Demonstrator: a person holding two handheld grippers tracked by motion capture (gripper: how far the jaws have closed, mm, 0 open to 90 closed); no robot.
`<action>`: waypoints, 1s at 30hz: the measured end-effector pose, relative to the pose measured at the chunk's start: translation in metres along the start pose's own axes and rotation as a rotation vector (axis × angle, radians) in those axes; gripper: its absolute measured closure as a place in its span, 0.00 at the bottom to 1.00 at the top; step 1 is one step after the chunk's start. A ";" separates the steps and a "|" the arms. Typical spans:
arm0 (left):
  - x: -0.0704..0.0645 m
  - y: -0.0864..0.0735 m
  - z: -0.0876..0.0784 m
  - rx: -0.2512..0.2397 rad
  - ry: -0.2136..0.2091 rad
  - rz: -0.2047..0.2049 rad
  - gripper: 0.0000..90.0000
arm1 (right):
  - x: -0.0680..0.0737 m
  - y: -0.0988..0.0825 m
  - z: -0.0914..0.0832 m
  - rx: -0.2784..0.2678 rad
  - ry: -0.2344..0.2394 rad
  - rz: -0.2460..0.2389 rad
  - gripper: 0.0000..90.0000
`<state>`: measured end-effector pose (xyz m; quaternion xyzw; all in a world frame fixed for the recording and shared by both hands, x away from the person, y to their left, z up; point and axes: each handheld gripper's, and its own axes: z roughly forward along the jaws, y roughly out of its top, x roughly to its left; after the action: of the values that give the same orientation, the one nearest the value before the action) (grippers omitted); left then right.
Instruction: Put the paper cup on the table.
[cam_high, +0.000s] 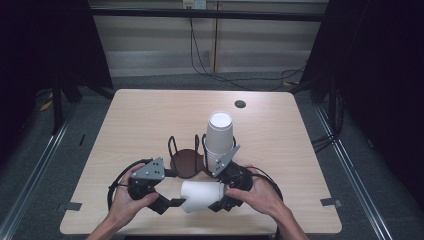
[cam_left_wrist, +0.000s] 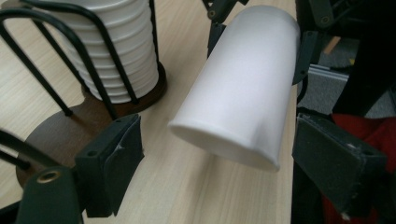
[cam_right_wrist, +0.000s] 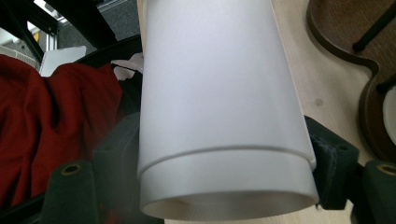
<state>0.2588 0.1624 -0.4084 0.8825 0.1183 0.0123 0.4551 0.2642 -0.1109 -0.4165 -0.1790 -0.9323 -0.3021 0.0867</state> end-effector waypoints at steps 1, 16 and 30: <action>0.001 -0.003 -0.001 -0.017 -0.003 -0.015 0.18 | 0.000 -0.001 -0.002 -0.009 -0.008 0.000 0.28; 0.002 -0.008 -0.008 -0.068 0.040 -0.032 0.18 | -0.005 -0.010 -0.010 -0.113 -0.038 0.011 0.27; 0.007 -0.011 -0.007 -0.142 0.024 -0.077 0.18 | -0.007 -0.015 -0.020 -0.251 -0.061 0.022 0.27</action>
<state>0.2625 0.1762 -0.4136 0.8426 0.1567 0.0137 0.5150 0.2661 -0.1359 -0.4103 -0.2076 -0.8874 -0.4098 0.0386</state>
